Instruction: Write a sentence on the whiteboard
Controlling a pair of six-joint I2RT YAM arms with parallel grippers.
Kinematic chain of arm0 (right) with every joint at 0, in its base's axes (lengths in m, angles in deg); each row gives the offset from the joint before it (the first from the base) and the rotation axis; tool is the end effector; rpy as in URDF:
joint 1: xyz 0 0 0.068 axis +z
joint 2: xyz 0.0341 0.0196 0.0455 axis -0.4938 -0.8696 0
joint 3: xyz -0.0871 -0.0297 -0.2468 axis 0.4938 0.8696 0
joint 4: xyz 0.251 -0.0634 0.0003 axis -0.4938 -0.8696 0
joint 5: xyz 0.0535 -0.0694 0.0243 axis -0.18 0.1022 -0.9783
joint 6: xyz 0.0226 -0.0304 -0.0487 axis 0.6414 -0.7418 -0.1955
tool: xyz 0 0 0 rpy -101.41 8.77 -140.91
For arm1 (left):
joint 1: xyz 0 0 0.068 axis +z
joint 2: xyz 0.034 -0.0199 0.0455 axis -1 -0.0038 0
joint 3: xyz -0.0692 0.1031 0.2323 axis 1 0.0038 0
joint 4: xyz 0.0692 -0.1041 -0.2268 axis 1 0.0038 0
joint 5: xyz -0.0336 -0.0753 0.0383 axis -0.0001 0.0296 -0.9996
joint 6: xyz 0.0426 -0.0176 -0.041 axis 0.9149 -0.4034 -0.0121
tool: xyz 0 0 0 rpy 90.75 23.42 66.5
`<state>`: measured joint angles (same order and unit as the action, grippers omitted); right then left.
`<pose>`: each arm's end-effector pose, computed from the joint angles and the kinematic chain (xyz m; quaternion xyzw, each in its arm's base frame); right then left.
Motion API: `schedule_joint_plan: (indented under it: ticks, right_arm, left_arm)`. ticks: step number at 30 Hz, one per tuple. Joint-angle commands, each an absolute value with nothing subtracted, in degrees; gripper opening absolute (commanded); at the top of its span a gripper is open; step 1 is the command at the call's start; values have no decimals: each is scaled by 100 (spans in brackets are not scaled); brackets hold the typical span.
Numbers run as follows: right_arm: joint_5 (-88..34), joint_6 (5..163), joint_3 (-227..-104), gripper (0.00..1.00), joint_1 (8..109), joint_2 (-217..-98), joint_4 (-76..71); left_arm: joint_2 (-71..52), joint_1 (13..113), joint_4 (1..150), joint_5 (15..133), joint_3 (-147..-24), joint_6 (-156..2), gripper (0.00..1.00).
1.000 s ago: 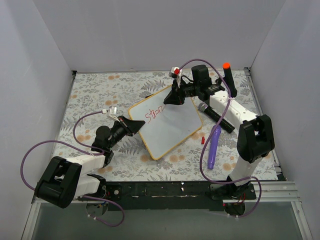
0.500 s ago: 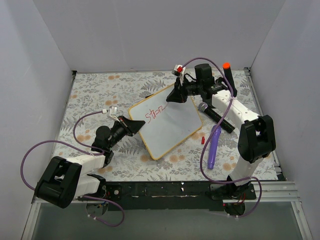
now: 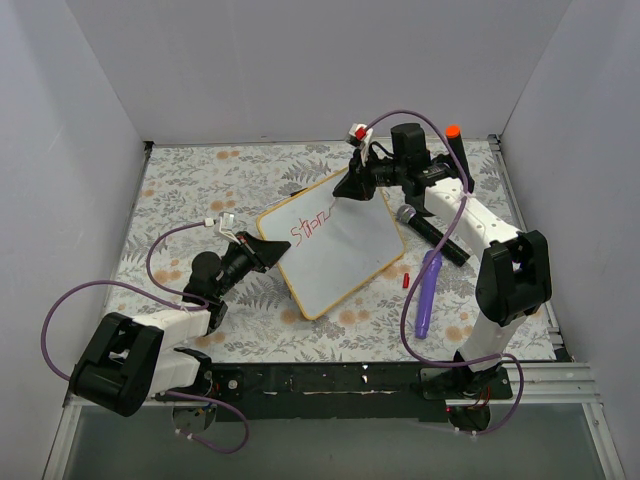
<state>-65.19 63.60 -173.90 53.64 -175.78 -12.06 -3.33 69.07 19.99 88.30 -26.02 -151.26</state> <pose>0.3588 0.1968 0.3098 -0.4474 0.6719 0.3749 0.4560 0.2100 -0.0983 0.1845 -0.2560 0.6530 -0.6430 0.3075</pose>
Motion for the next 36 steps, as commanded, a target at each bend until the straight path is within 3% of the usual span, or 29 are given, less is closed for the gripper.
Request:
schedule_joint_plan:
  ticks: [1,36]
  right_arm:
    - [-6443,6460,-17730,1,5341,-17542,-918]
    - [-6883,6328,-17177,1,5411,-17480,-1129]
  left_arm:
    - [-299,6869,1686,9147,-2787,-14957,0]
    - [-290,6869,1686,9138,-2770,-14957,0]
